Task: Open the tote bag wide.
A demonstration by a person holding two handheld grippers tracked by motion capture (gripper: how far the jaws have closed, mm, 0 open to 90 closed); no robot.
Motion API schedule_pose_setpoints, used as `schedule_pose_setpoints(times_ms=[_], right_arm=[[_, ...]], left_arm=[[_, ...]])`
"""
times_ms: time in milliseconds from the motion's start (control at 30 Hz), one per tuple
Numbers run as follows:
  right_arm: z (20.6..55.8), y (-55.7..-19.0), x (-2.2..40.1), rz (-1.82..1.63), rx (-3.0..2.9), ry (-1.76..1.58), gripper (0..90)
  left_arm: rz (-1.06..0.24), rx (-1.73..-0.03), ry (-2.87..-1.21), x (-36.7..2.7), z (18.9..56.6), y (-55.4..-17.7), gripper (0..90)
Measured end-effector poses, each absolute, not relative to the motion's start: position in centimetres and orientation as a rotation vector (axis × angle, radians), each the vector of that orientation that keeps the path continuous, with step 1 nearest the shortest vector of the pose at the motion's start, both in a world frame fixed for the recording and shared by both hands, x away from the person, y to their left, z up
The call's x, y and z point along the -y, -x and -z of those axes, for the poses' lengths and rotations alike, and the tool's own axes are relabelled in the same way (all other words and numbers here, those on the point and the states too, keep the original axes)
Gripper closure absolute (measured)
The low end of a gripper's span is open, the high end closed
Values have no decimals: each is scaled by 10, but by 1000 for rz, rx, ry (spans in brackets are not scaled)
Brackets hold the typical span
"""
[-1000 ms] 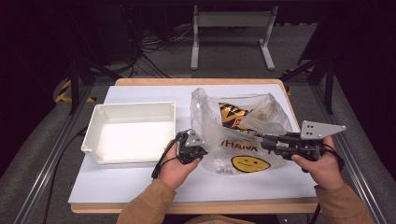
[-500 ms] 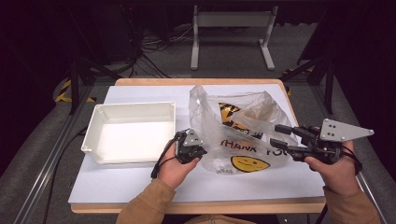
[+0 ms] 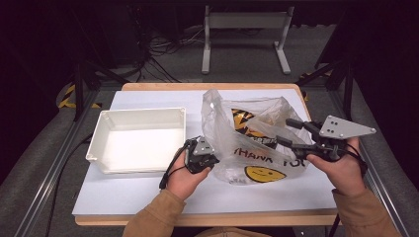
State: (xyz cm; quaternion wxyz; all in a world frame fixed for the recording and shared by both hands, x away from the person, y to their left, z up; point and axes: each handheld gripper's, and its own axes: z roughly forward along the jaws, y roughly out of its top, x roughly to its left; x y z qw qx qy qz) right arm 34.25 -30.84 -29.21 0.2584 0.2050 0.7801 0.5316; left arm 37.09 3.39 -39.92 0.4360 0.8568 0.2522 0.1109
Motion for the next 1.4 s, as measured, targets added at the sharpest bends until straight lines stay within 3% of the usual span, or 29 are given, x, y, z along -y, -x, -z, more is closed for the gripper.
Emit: schedule_pose_setpoints(times_ms=[33,67,133,200,1067,1400], right_arm=[[292,-343,309,-1433,-2132,-553,664],[292,-343,309,-1433,-2132,-553,664],[292,-344,311,-1434,-2149,-551,835],[291,-345,313,-1438,-2138,-561,887],[301,-353,386,-1469,-1874,-821,897],[313,-360,396,-1491,-1860,-902,895]], left_arm=[[-274,-626,-2133,-34,399,-371,882],[-274,-626,-2133,-34,399,-371,883],[-276,-628,-2129,-34,398,-370,884],[-281,-627,-2126,-35,398,-370,885],[-308,-645,-2105,-40,397,-373,884],[-307,-654,-2107,-42,399,-374,883]])
